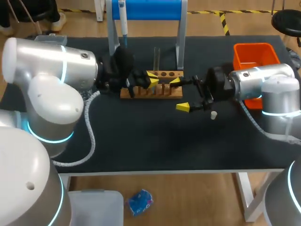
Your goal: Invert the test tube, pick up the pipette, mount the tip to pipette, aspirate from beaker and dispense into the tube, eject the tip, return the pipette, and cap with the stopper.
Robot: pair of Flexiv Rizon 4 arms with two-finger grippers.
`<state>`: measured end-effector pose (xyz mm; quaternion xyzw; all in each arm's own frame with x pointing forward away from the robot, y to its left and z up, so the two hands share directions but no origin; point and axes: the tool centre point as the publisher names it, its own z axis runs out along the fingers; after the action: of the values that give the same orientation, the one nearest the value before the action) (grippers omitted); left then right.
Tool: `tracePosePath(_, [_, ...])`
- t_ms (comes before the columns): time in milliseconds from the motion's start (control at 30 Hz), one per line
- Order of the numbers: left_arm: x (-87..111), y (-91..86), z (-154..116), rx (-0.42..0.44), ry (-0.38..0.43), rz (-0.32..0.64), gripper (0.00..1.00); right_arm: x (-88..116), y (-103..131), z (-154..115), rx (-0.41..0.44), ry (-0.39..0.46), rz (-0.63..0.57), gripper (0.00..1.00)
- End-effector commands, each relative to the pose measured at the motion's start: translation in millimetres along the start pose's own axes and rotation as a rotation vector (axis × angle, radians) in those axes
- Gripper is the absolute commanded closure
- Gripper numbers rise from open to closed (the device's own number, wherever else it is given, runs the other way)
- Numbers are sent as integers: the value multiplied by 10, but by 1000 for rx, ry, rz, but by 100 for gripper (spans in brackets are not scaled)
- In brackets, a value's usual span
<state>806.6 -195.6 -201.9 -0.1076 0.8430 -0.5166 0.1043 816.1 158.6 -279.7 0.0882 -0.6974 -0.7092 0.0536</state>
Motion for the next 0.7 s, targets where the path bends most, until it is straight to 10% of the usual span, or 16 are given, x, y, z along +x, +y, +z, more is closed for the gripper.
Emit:
tracePosePath(33, [33,12,253,-10,-10,0,100,-29,5,77,1,4,0,0])
tracePosePath(700, [154,111,612,-61,20,55,100,-136,19,335,0,9,5,5])
